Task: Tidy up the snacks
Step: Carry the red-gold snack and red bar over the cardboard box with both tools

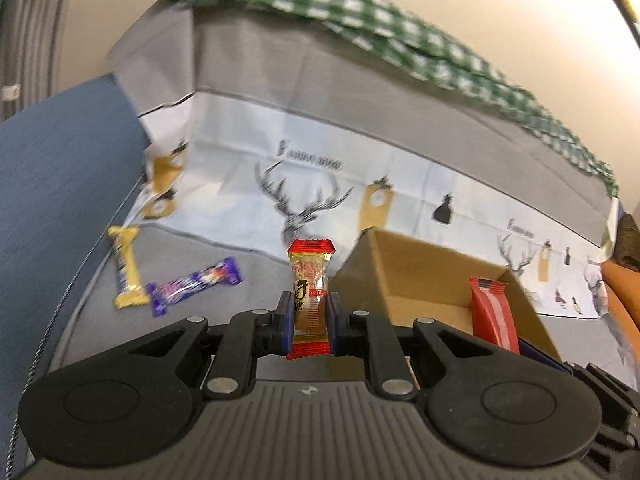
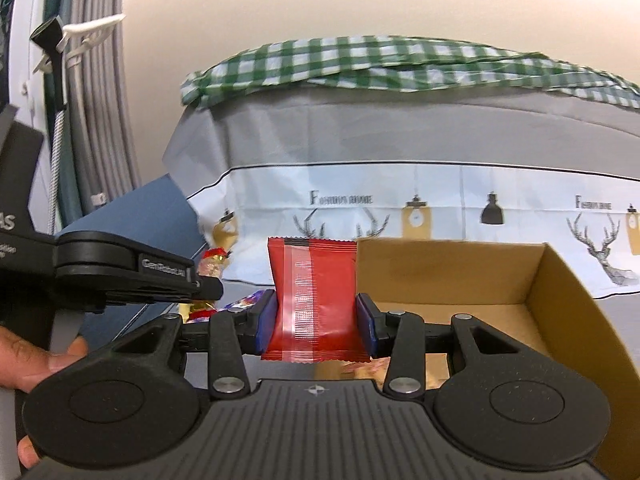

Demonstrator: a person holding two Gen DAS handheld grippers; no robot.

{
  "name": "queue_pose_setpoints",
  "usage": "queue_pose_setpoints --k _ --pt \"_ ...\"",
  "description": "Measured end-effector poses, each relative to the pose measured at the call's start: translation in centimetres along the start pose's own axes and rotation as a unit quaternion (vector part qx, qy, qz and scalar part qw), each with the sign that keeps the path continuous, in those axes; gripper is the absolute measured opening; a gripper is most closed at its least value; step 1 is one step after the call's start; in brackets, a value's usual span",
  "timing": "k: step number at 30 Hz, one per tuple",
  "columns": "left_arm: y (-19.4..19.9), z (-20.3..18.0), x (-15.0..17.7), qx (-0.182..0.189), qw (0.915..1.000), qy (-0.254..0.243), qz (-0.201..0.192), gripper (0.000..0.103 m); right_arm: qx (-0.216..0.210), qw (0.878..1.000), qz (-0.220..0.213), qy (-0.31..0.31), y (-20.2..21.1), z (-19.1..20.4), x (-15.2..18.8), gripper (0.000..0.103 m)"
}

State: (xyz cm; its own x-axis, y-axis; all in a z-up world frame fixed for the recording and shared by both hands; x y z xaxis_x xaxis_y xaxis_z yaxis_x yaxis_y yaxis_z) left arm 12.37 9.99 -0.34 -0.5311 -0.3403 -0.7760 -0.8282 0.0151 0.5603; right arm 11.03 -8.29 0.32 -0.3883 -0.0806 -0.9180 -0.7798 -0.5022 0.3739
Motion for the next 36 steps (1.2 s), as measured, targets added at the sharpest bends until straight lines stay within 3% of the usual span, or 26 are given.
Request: queue_pose_setpoints --k 18,24,36 --pt "-1.5 -7.3 0.6 0.077 0.9957 -0.049 -0.018 0.017 0.077 0.995 -0.027 -0.066 1.5 -9.7 -1.1 0.044" --pt "-2.6 -10.6 1.0 0.091 0.9897 -0.106 -0.032 0.017 0.105 0.990 -0.040 -0.082 1.9 -11.4 -1.3 0.044" --pt "-3.3 -12.5 1.8 0.119 0.9861 -0.113 -0.024 0.017 0.125 0.987 -0.039 -0.092 1.8 -12.5 -1.0 0.044"
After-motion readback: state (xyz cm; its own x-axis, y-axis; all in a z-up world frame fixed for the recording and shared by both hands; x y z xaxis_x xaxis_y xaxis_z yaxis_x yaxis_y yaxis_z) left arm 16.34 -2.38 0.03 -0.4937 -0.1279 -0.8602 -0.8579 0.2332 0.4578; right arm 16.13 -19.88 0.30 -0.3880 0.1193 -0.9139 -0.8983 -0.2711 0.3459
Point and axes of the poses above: each gripper's, at about its wrist camera, not at the fingertips, and y roughly against the way its jaws point, z to its left, x to its underside, the point moved 5 cm from there along -y, roughly the way its jaws point
